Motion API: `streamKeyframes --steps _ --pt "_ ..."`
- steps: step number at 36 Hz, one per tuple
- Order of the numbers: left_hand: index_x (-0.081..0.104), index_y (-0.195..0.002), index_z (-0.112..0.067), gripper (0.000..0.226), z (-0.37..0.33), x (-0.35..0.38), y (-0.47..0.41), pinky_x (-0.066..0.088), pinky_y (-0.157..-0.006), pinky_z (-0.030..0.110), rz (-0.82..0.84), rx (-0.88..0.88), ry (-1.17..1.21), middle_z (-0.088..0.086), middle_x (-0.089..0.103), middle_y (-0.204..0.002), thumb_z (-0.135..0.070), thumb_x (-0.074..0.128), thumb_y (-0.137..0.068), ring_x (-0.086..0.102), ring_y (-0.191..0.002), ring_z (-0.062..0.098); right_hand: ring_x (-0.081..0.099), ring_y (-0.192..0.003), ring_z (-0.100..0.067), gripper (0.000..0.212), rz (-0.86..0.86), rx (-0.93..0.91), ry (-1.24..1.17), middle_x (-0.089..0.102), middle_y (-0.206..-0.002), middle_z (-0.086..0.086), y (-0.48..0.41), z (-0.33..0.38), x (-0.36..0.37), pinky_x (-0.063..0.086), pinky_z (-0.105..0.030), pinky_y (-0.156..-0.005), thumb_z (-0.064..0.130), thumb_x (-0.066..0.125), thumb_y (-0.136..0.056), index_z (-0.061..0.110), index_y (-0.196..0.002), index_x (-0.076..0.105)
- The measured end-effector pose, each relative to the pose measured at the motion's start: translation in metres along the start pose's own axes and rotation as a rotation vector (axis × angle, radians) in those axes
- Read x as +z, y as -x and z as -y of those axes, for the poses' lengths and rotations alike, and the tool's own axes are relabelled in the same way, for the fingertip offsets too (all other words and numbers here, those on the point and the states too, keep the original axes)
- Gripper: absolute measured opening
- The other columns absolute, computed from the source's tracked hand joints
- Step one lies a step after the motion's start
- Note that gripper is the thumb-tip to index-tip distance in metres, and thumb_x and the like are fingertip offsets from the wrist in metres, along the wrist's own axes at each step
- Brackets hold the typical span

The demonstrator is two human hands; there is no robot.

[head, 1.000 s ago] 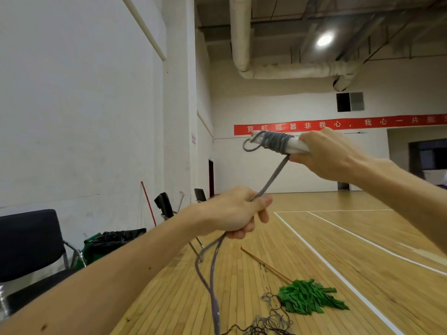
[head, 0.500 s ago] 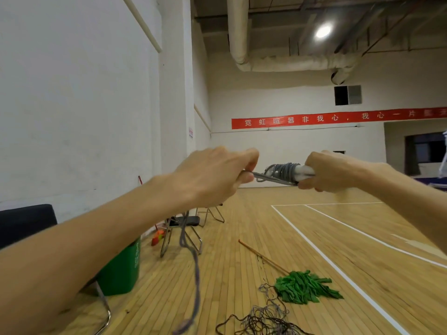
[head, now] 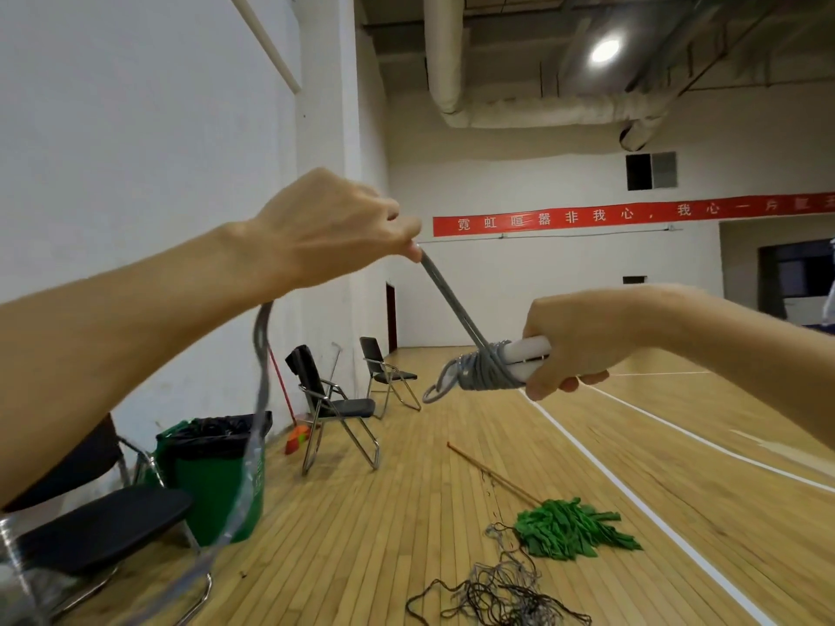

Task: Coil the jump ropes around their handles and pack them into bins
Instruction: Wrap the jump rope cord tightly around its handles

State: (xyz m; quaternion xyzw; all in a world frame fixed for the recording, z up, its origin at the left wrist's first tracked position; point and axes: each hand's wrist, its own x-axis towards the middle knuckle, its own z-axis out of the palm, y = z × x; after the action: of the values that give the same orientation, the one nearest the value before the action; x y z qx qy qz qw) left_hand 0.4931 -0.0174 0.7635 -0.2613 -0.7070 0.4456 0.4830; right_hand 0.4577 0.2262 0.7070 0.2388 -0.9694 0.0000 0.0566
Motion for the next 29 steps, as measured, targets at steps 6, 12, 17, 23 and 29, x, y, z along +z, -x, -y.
streamKeyframes --steps 6,12,17,23,29 --pt "0.058 -0.088 -0.010 0.054 -0.011 0.019 -0.008 0.010 -0.047 0.015 -0.115 -0.083 0.185 -0.004 0.043 -0.057 -0.052 0.025 -0.092 0.034 -0.042 0.012 0.054 -0.047 -0.008 0.020 0.207 -0.172 -0.212 0.064 -0.059 0.005 0.020 0.028 -0.006 0.045 -0.022 -0.053 0.024 0.079 -0.085 0.022 -0.070 0.066" --pt "0.052 -0.089 -0.017 0.057 -0.026 0.040 -0.011 0.020 -0.049 0.019 -0.053 -0.192 0.383 -0.007 0.048 -0.067 -0.060 0.014 -0.089 0.046 -0.058 0.012 0.054 -0.052 -0.009 0.014 0.213 -0.300 -0.330 0.064 -0.066 0.000 0.030 0.029 -0.008 0.047 -0.022 -0.055 0.022 0.079 -0.084 0.022 -0.074 0.069" --pt "0.058 -0.089 -0.027 0.055 -0.032 0.045 -0.010 0.029 -0.057 0.023 0.034 -0.324 0.695 -0.014 0.053 -0.072 -0.064 0.017 -0.087 0.049 -0.065 0.001 0.055 -0.055 -0.011 0.011 0.188 -0.397 -0.457 0.063 -0.067 -0.001 0.037 0.030 -0.013 0.046 -0.021 -0.052 0.026 0.076 -0.080 0.018 -0.080 0.069" --pt "0.069 -0.090 -0.016 0.034 -0.033 0.042 -0.019 0.040 -0.061 0.016 0.090 -0.345 0.991 0.004 0.067 -0.080 -0.043 0.049 -0.098 0.063 -0.073 0.016 0.057 -0.057 -0.012 0.010 0.082 -0.496 -0.540 0.063 -0.067 0.001 0.043 0.033 -0.023 0.047 -0.022 -0.054 0.028 0.079 -0.076 0.023 -0.077 0.071" --pt "0.059 -0.094 -0.003 0.018 -0.038 0.050 -0.003 0.048 -0.061 0.010 0.290 -0.444 1.117 0.006 0.057 -0.077 -0.007 0.044 -0.103 0.049 -0.055 0.002 0.057 -0.055 -0.002 0.013 -0.114 -0.466 -0.549 0.063 -0.063 0.010 0.050 0.030 -0.031 0.047 -0.016 -0.054 0.004 0.070 -0.085 0.011 -0.096 0.069"
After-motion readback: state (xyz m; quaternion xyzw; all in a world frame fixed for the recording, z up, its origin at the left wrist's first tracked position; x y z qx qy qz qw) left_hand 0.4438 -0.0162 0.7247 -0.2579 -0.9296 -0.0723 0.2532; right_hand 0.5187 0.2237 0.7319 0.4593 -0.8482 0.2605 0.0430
